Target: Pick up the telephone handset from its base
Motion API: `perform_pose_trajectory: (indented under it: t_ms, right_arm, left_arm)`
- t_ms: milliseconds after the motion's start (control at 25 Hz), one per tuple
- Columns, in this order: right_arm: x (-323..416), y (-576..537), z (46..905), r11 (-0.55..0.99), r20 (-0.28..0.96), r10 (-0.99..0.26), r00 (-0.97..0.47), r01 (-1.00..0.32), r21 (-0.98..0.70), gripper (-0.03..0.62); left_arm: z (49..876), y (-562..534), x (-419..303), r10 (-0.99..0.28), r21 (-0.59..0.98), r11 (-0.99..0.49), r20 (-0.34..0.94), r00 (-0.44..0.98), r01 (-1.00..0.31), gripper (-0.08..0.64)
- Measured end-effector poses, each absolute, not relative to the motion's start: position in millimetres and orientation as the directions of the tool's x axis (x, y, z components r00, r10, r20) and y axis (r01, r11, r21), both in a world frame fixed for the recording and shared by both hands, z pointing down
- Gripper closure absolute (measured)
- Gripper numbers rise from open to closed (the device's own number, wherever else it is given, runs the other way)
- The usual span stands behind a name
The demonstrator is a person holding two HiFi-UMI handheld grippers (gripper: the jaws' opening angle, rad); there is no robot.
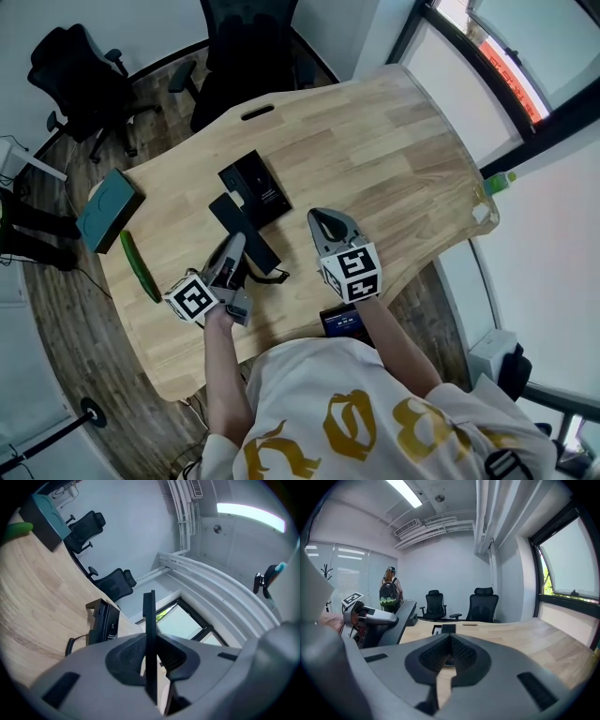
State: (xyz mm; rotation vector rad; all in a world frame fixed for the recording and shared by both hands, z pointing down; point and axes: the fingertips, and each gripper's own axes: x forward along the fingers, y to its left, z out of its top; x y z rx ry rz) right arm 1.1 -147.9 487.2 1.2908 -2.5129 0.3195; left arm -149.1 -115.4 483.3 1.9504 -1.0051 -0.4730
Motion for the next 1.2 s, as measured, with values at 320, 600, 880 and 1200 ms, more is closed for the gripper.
perform_pose_trajectory:
  t_ms: [320, 600, 880, 1200]
  right_arm:
    - [-3.9, -131.7, 471.6, 0.585, 0.323, -0.755, -0.571, -0.809, -0.064, 0.588]
    - [-8.9, -121.5, 461.5, 0.592, 0.305, -0.754, -0.581, -0.803, -0.067, 0.588]
    - [-8.2, -116.4, 456.8, 0.603, 0.311, -0.748, -0.586, -0.796, -0.051, 0.588]
    - [-7.2, -117.8, 462.3, 0.603, 0.32, -0.746, -0.583, -0.796, -0.044, 0.588]
  left_arm:
    - [469.7, -90.9, -152.6, -0.802, 0.841, -0.303, 0.028, 0.596, -0.448, 0.486]
    - [456.5, -79.7, -153.0, -0.791, 0.843, -0.332, -0.004, 0.612, -0.423, 0.486]
    - [442.4, -70.9, -135.9, -0.733, 0.833, -0.418, -0.073, 0.676, -0.362, 0.486]
    - [450.4, -74.1, -137.2, -0.739, 0.852, -0.393, -0.071, 0.67, -0.344, 0.486]
